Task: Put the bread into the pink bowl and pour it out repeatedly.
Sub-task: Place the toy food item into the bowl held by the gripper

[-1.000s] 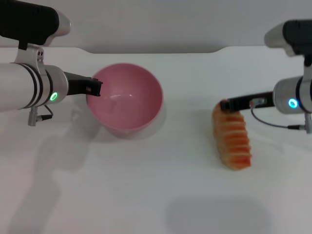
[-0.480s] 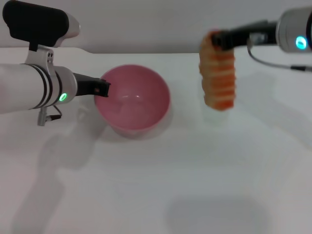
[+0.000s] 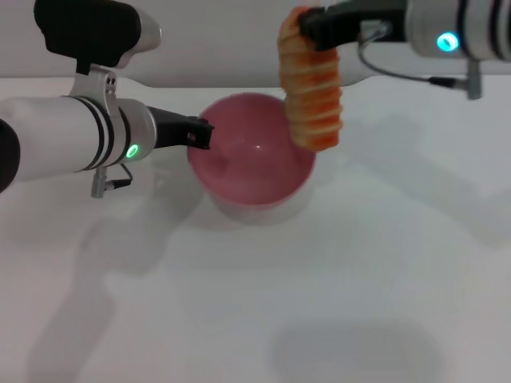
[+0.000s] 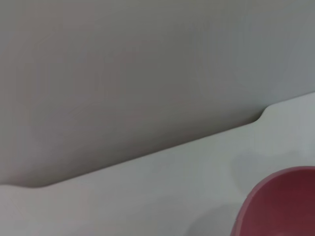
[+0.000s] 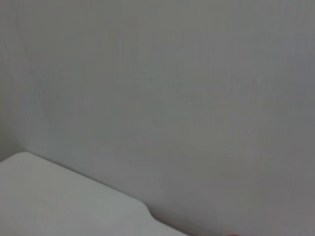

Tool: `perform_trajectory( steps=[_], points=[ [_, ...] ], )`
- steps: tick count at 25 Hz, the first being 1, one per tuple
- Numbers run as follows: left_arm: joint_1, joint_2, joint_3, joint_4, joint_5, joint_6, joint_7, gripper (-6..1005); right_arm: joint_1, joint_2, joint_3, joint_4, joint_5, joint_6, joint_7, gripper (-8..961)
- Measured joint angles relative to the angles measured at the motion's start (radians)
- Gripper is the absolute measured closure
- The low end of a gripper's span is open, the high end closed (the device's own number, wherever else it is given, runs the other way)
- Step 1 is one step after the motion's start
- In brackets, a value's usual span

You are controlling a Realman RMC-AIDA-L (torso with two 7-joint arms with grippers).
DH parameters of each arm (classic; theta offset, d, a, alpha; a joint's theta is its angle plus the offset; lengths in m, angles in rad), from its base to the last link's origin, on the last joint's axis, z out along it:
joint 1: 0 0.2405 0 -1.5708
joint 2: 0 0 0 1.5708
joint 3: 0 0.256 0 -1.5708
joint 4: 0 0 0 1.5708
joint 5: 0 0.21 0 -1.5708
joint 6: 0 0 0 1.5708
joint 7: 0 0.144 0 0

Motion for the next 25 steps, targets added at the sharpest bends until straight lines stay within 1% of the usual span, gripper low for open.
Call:
perform_trajectory(
  steps=[5,10,16,20,25],
  points=[
    [-0.001,0.000,0.001,0.009,-0.019,0.012,0.012,954,0.056,0.000,-0.055,0.156,0.025,-0.091,-0.006,884],
    [-0.002,0.001,0.002,0.012,-0.022,0.018,0.013,953,0.064,0.000,-0.074,0.175,0.026,-0.140,-0.009,885],
    [-0.002,0.000,0.002,0.014,-0.022,0.021,0.013,953,0.082,-0.001,-0.085,0.170,0.033,-0.144,-0.009,894],
    [-0.002,0.000,0.002,0.014,-0.023,0.028,0.013,953,0.075,0.000,-0.109,0.168,0.036,-0.165,-0.021,896],
    [-0.003,0.001,-0.003,0.007,-0.022,0.041,0.024,953,0.065,0.000,-0.150,0.167,0.030,-0.212,-0.047,735]
  ],
)
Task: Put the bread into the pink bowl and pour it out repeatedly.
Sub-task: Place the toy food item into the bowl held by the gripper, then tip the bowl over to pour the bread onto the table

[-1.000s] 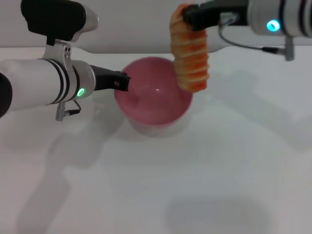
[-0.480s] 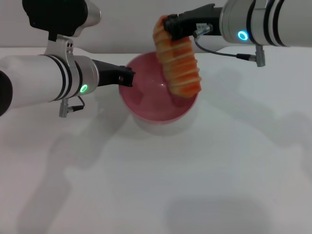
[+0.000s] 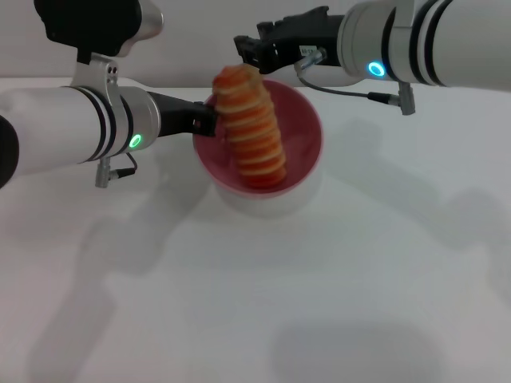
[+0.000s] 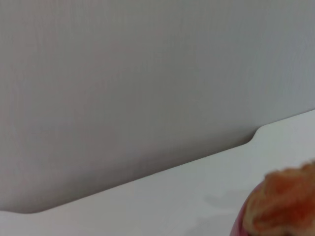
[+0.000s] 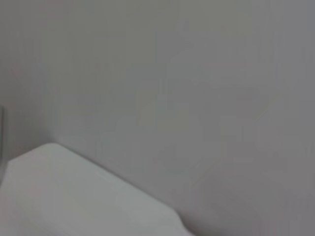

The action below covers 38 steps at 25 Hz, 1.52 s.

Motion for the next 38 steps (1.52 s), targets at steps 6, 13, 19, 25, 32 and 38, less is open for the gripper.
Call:
perform_trajectory(
  steps=[6,13,19,25,32,38],
  points=[
    [0.002,0.002,-0.012,-0.009,0.009,0.006,0.029,954,-0.090,-0.001,-0.003,-0.082,-0.012,-0.104,-0.030,572],
    [0.020,0.002,-0.064,-0.012,0.019,0.027,0.240,954,-0.295,-0.002,0.126,-0.234,-0.098,-0.099,-0.030,297],
    [0.029,-0.001,-0.043,0.008,0.199,0.038,0.344,953,-0.430,0.000,0.184,-0.239,-0.095,-0.055,-0.030,190],
    [0.034,-0.007,0.057,0.047,0.411,0.029,0.329,953,-0.474,0.002,0.174,-0.194,-0.089,-0.048,-0.030,196],
    [0.077,-0.009,0.186,0.141,0.617,0.039,0.247,953,-0.478,0.002,0.173,-0.161,-0.071,-0.045,-0.030,204],
    [0.114,-0.011,0.334,0.204,0.943,0.028,0.077,953,-0.474,0.001,0.173,-0.161,-0.070,-0.045,-0.031,210]
  ],
)
